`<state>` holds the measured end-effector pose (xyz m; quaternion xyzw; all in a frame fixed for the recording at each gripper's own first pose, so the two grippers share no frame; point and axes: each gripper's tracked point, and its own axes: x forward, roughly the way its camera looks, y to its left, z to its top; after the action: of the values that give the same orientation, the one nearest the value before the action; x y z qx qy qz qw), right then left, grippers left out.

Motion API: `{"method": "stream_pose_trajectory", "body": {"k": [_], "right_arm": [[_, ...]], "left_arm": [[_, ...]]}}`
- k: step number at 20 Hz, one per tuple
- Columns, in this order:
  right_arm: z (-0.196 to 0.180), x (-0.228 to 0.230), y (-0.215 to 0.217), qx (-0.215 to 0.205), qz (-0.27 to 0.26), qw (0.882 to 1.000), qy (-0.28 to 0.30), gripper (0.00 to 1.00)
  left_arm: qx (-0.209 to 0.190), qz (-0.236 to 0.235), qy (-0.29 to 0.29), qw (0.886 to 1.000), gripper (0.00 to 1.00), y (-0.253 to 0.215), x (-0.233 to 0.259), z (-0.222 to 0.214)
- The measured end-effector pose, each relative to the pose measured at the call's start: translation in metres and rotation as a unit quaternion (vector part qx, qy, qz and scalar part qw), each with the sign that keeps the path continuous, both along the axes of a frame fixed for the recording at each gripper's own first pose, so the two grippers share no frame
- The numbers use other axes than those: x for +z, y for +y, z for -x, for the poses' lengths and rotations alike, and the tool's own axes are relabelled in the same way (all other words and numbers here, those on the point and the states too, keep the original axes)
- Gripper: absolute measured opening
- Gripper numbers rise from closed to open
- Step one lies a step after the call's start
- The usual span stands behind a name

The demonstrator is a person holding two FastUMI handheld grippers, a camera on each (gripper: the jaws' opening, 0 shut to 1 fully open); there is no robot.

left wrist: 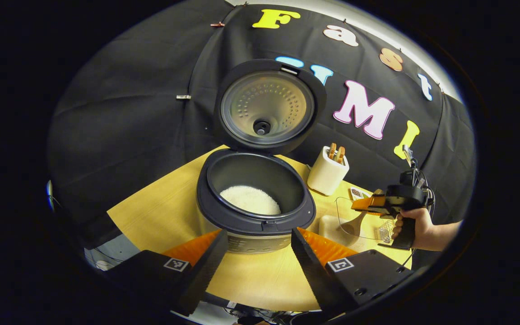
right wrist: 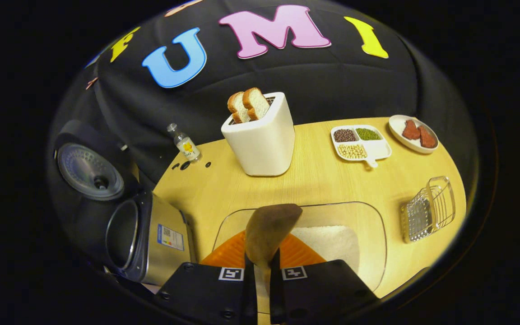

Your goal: Close the left gripper, press the button to open the rice cooker; take a wooden spoon from the chopstick holder with the right hand, scoop a spoonful of rice and pour it into the rice cooker, then put the wooden spoon back into the chopstick holder.

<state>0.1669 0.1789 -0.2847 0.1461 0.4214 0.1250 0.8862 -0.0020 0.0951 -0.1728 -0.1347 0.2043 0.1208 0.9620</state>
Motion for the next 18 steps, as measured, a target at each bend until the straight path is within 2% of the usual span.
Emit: {"method": "stream_pose_trajectory", "body": {"k": [5, 9, 13, 18], "right_arm": [[-0.002, 0.005, 0.012, -0.036, -0.046, 0.998, 0.030, 0.16], [0.003, 0.010, -0.010, -0.072, -0.064, 0.995, 0.029, 0.16], [0.010, 0.014, -0.043, -0.130, -0.094, 0.986, 0.039, 0.15], [0.006, 0.040, -0.073, -0.193, -0.151, 0.969, 0.033, 0.15]], "left_arm": [[0.009, 0.003, -0.003, 1.000, 0.95, 0.007, 0.001, 0.008], [0.012, 0.004, -0.005, 1.000, 0.95, 0.011, 0.003, 0.011], [0.007, 0.001, -0.007, 1.000, 0.96, 0.012, 0.008, 0.009], [-0.008, -0.014, -0.014, 1.000, 0.95, 0.009, 0.016, 0.007]]}}
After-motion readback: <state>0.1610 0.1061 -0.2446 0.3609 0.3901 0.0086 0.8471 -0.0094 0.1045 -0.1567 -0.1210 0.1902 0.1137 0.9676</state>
